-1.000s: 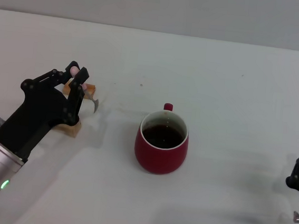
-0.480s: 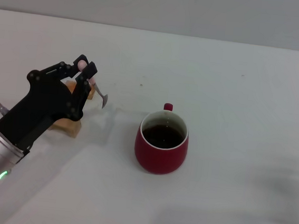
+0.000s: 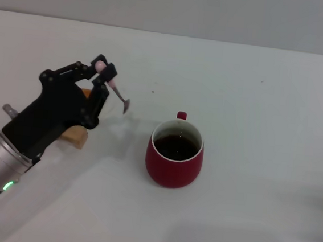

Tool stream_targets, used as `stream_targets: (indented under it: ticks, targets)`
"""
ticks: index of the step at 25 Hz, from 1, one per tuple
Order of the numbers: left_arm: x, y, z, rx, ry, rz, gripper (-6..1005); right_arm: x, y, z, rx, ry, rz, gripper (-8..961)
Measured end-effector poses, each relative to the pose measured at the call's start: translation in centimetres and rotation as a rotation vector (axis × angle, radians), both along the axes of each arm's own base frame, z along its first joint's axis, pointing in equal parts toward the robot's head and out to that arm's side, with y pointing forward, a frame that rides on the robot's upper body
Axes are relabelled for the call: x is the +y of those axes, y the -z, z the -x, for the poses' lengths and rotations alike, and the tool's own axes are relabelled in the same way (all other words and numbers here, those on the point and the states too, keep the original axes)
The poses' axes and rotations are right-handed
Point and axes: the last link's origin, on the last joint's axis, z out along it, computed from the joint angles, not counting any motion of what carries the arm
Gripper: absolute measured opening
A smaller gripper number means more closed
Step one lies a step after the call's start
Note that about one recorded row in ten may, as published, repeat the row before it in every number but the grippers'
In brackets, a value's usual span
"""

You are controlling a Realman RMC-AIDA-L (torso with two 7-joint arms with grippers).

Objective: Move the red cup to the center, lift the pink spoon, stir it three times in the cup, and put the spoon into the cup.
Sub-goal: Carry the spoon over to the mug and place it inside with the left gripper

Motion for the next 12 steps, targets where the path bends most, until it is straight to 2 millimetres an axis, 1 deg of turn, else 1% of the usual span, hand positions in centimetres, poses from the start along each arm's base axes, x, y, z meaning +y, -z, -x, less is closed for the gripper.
stream_targets:
  ticks: [5, 12]
  targets:
    - [-0.1, 0.5, -1.1, -0.015, 0.052, 0.025, 146, -0.4, -1.0, -1.3, -0.005, 0.070, -0.054, -1]
    - [-0.1, 0.6, -2.0, -0.037, 0.099, 0.041, 146, -0.4, -1.0, -1.7, -0.010, 0.086, -0.051, 0]
